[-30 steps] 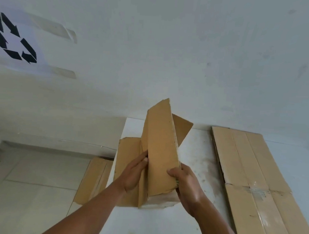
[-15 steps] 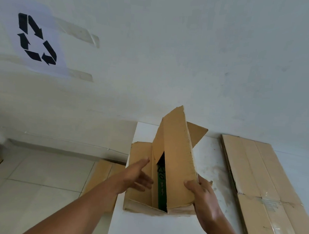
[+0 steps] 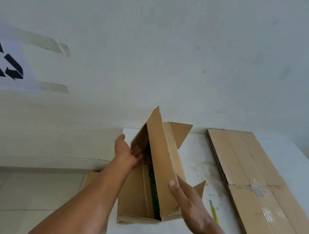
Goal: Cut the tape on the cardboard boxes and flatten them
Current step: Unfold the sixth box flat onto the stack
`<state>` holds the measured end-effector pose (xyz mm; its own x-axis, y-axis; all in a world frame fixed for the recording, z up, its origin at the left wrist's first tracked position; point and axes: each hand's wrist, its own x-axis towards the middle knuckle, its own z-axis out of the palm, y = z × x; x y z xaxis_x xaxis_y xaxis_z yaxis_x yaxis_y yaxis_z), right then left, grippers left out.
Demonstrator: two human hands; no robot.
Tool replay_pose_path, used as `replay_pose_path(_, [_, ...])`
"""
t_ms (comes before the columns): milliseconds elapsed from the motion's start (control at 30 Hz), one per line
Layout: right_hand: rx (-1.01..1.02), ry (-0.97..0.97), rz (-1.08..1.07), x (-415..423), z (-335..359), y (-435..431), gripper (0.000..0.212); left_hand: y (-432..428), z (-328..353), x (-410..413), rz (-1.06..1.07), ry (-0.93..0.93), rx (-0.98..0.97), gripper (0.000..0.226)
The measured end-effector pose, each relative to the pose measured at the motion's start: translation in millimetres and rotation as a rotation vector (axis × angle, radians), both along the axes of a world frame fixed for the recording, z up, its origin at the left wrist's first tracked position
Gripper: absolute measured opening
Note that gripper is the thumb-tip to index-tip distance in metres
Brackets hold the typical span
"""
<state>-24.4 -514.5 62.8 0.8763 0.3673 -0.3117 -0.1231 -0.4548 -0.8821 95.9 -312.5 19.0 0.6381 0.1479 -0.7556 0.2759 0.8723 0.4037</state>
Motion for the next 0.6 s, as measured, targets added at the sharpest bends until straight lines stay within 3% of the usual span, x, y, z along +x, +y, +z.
replay_pose_path(100, [-0.247, -0.142, 0.142, -4.8, -1.4, 11.4, 0.084, 15.8, -3.3, 1.5, -0.064, -0.164, 0.254, 0.047])
replay_pose_path(200, [-0.433, -0.244, 0.259, -7.9, -1.0, 22.1, 0.100, 31.0, -6.4, 0.7, -0.169, -0.267, 0.316, 0.070])
replay_pose_path(333, [-0.644, -0.301, 0.356, -7.4, -4.3, 31.0, 0.112, 39.8, 6.2, -0.5, -0.276, -0.395, 0.421, 0.082])
replay_pose_path(400, [-0.690, -0.305, 0.388, -6.0, -10.1, 31.0, 0.111, 41.4, 14.6, 3.1, -0.335, -0.318, 0.789, 0.087])
replay_pose_path(467, [-0.696, -0.343, 0.382, -5.2, -16.1, 28.8, 0.101, 35.8, 19.1, 2.2, -0.470, -0.218, 1.374, 0.086])
replay_pose_path(533, [-0.683, -0.412, 0.365, -1.8, -24.8, 25.5, 0.082, 15.0, 25.7, -5.0, -0.587, -0.281, 1.829, 0.075])
replay_pose_path(567, [-0.664, -0.442, 0.366, -0.1, -27.6, 23.5, 0.072, 1.0, 24.8, -8.1, -0.643, -0.391, 1.891, 0.068])
replay_pose_path(600, [-0.632, -0.456, 0.376, 3.1, -29.7, 20.4, 0.064, -15.8, 25.3, -12.5, -0.724, -0.495, 1.828, 0.063])
